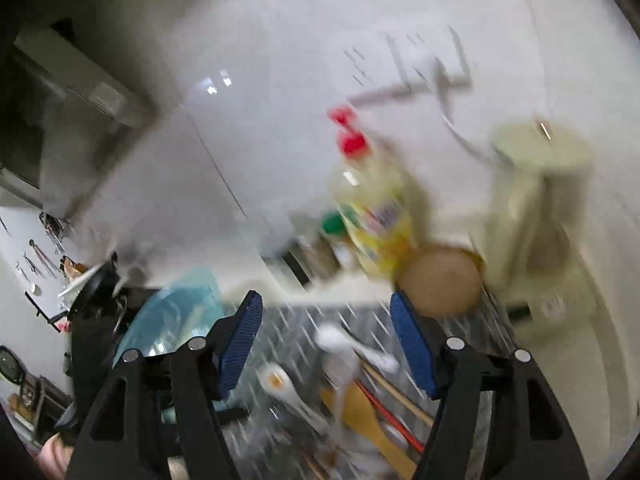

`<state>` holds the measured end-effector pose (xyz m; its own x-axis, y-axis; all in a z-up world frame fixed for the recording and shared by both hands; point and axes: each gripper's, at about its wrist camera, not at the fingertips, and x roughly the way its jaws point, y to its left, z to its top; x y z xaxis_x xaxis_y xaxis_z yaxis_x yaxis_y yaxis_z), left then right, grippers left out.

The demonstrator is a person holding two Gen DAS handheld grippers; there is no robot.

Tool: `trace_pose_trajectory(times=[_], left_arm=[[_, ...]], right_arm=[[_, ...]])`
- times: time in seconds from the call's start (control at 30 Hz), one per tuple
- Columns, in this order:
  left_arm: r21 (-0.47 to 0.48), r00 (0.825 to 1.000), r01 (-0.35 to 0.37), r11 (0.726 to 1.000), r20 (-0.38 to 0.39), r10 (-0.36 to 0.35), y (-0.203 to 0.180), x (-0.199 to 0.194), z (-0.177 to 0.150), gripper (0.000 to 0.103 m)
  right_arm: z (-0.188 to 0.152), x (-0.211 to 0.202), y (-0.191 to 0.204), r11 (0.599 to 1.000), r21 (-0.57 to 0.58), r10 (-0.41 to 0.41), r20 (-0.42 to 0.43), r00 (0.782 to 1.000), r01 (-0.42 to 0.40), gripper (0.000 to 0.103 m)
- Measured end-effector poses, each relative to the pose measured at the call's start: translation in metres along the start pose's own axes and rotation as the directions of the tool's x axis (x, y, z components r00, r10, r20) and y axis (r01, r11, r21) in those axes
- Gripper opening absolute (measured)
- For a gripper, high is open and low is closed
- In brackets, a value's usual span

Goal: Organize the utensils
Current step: 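Grasp a white flower-print ceramic spoon with the left tool while the right tool grasps a duck-print spoon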

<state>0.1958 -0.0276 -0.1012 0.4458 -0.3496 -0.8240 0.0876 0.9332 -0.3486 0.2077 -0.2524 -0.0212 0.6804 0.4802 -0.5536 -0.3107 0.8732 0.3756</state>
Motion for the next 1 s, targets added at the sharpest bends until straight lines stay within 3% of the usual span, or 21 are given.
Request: trace_pose_trajectory(times=[0.13, 0.3, 0.5, 0.6, 0.67, 0.7, 0.87, 1.0], left_arm=[[-0.053, 0.993, -0.118, 0.992, -0.032, 0.116, -0.005, 0.066, 0.015, 0.051], [-0.121, 0.987, -0.154, 0.981, -0.073, 0.146, 0.009, 0.104, 0.029, 0.050], [-0.033, 0.976, -0.209, 0.977, -0.070, 0.206, -0.006, 0.125, 0.032, 0.027], [-0.045, 0.981, -0.177, 0.983, -0.086, 0.173, -0.013, 0.128, 0.032, 0.020], [-0.079, 0.987, -0.136, 0.988, -0.097, 0.128, -0.012, 0.123, 0.035, 0.007], [-0.127, 0.992, -0.086, 0.988, -0.107, 0.072, -0.007, 0.116, 0.037, 0.007], [-0.114, 0.996, -0.069, 0.991, -0.063, 0.062, -0.006, 0.068, 0.038, 0.007], [-0.180, 0.998, -0.050, 0.982, -0.052, 0.041, 0.008, 0.033, 0.022, 0.006]], right_arm=[[-0.023, 0.004, -0.040, 0.999, 0.038, 0.001, -0.069, 0.998, 0.001, 0.065], [-0.040, 0.016, -0.071, 0.999, 0.047, 0.010, -0.140, 0.990, -0.003, 0.065], [-0.049, 0.023, -0.084, 0.999, 0.038, 0.024, -0.159, 0.987, -0.018, 0.065], [-0.052, 0.029, -0.087, 0.999, 0.047, 0.025, -0.173, 0.985, -0.017, 0.065], [-0.053, 0.032, -0.087, 0.999, 0.051, 0.027, -0.180, 0.983, -0.018, 0.065], [-0.054, 0.036, -0.087, 0.998, 0.046, 0.040, -0.184, 0.982, -0.032, 0.065], [-0.053, 0.059, -0.081, 0.994, -0.009, 0.104, -0.184, 0.977, -0.108, 0.065], [-0.051, 0.089, -0.066, 0.973, -0.074, 0.197, -0.211, 0.957, -0.217, 0.064]])
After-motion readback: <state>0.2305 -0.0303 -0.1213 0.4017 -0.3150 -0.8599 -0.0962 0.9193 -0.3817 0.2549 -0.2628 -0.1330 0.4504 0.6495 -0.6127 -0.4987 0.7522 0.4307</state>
